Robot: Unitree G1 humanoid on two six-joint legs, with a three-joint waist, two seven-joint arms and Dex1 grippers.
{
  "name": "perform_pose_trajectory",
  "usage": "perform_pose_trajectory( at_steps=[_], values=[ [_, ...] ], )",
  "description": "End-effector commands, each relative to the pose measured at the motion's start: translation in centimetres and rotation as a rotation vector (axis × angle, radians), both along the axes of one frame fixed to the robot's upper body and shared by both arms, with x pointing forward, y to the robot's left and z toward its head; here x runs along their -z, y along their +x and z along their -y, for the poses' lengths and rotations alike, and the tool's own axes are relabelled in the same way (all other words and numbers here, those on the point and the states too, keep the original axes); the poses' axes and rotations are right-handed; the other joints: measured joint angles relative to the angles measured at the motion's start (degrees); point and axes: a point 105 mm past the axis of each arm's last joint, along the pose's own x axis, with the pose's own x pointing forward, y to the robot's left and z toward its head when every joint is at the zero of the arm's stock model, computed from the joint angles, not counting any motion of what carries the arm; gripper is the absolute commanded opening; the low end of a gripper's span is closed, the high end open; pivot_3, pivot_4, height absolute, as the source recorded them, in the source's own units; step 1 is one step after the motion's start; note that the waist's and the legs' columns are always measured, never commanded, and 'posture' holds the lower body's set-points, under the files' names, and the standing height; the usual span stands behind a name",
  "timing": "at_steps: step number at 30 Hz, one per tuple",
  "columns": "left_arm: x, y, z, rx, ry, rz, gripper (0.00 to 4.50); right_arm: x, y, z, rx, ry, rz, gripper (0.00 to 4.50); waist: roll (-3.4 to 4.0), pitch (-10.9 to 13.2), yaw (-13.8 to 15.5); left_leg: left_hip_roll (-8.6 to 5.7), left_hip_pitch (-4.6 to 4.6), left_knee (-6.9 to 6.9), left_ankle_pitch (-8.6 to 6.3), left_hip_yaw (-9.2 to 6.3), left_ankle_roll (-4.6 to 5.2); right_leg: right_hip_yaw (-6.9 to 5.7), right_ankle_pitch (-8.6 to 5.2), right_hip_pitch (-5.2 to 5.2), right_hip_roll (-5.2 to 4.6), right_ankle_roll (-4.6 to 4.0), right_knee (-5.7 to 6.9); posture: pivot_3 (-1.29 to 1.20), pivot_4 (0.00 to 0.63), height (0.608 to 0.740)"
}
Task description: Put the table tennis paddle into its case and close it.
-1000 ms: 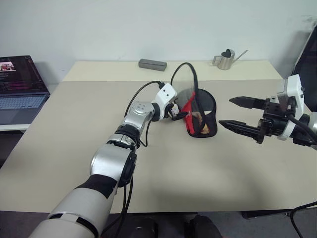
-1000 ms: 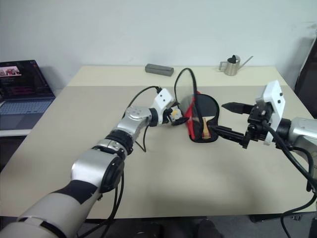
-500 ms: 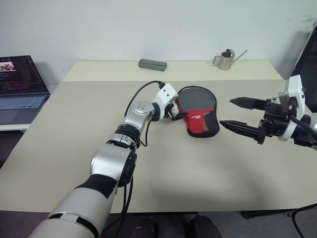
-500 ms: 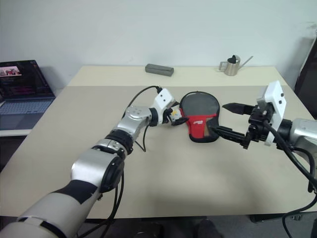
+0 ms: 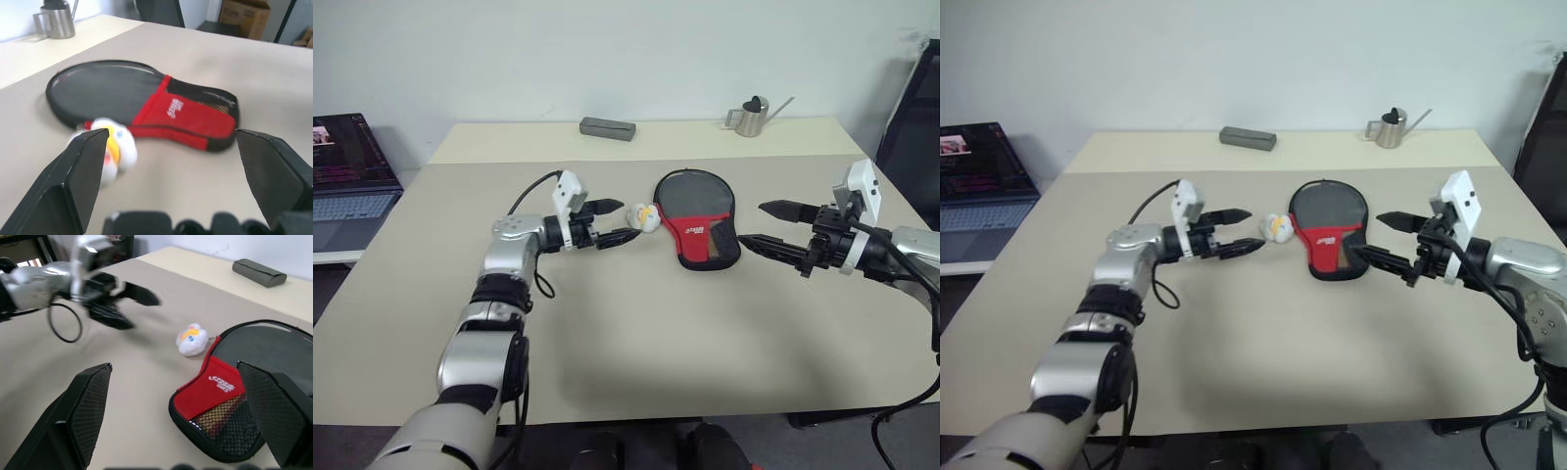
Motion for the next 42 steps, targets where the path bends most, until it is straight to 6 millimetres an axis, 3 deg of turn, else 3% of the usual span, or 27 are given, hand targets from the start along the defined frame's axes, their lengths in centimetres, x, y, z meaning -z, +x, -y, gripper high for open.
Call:
perform_pose_trajectory(
  at_steps=[1, 8, 15, 21, 31, 42],
  values=[
    [-3.4, -1.5, -0.6, 0.011, -0.050, 0.071, 4.50, -0.6, 1.5, 0.7, 0.074, 0.007, 0.043, 4.47, -0.01, 0.0, 0.1, 0.00, -0.01, 0.03, 0.00, -0.02, 0.00, -0.01, 0.00, 0.00, 0.00, 0.00, 0.02, 0.00, 0.150, 0.740],
    [-6.2, -4.8, -1.8, 0.003, -0.071, 0.099, 4.50, 1.1, 5.9, 2.0, 0.265, 0.064, -0.091, 4.47, 0.00, 0.0, 0.1, 0.01, 0.02, 0.19, 0.00, 0.01, -0.01, 0.05, 0.00, -0.01, 0.00, -0.01, 0.25, 0.00, 0.150, 0.740],
    [-6.8, -5.3, -1.5, -0.007, -0.061, 0.115, 4.50, 2.0, 9.3, 1.2, 0.310, 0.117, -0.214, 4.47, 0.01, 0.0, 0.0, -0.01, 0.03, 0.41, -0.07, 0.04, 0.11, 0.08, 0.01, 0.00, 0.01, -0.03, 0.42, 0.00, 0.150, 0.740],
    [-6.6, -5.6, -1.9, -0.017, -0.051, 0.111, 4.50, 4.7, 11.7, 0.9, 0.353, 0.092, -0.300, 4.47, 0.01, 0.0, 0.0, -0.04, 0.01, 0.47, -0.06, 0.03, 0.10, 0.08, 0.01, 0.00, 0.01, -0.03, 0.44, 0.00, 0.150, 0.740],
    [-6.5, -5.7, -2.6, -0.052, -0.042, 0.112, 4.50, 7.5, 14.2, 0.5, 0.416, 0.072, -0.311, 4.47, 0.01, 0.0, -0.1, -0.04, 0.02, 0.48, -0.01, 0.05, 0.00, 0.12, 0.01, -0.03, 0.01, -0.03, 0.49, 0.00, 0.150, 0.740],
    [-6.4, -5.5, -2.5, -0.062, -0.033, 0.121, 4.50, 9.7, 14.7, -0.6, 0.437, 0.065, -0.343, 4.47, 0.01, 0.0, -0.5, -0.03, 0.04, 0.49, 0.00, 0.07, -0.02, 0.15, 0.02, -0.03, 0.02, -0.03, 0.53, 0.00, 0.150, 0.740]
  ],
)
